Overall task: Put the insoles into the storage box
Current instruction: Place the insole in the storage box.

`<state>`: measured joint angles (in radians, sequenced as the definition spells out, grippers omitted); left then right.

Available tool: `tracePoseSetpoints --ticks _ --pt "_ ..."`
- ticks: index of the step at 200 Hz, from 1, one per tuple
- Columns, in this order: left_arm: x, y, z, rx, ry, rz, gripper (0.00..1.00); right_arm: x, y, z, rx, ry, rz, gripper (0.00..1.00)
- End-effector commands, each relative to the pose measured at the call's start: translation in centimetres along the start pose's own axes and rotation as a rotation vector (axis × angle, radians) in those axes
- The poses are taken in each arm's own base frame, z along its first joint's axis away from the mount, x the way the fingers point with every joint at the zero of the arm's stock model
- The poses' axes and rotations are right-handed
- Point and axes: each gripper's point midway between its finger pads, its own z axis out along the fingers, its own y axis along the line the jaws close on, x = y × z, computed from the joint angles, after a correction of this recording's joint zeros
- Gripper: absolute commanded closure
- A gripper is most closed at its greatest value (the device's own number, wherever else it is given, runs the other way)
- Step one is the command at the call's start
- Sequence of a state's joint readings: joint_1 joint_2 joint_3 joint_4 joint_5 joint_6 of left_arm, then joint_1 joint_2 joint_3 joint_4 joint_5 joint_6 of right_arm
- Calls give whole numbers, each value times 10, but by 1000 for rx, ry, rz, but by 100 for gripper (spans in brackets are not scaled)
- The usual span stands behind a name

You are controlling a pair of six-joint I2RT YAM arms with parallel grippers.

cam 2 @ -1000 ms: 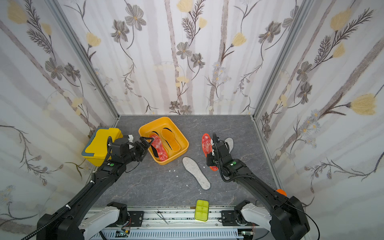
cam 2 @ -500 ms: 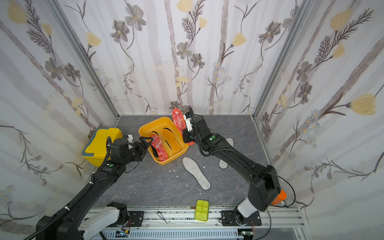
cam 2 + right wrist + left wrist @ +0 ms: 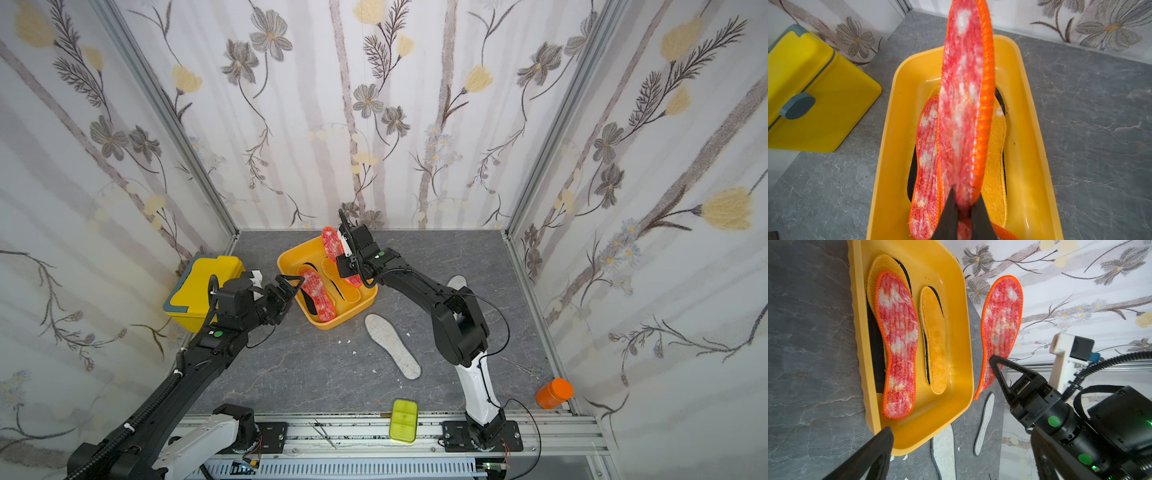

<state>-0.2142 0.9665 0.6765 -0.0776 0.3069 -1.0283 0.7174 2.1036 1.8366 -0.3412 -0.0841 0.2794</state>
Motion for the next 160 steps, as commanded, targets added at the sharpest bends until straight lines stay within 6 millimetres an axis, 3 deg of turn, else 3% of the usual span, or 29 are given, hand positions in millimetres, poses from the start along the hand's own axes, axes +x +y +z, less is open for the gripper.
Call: tracePoseSetpoints --ticks 1,60,160 --pt "-4 -4 -2 10 -19 13 0 10 5 13 -34 33 32 99" --pt "-5 -2 -4 7 -26 9 0 40 -2 45 -31 103 62 96" --pt "-3 0 -4 5 -24 7 0 45 -7 66 -19 87 81 92"
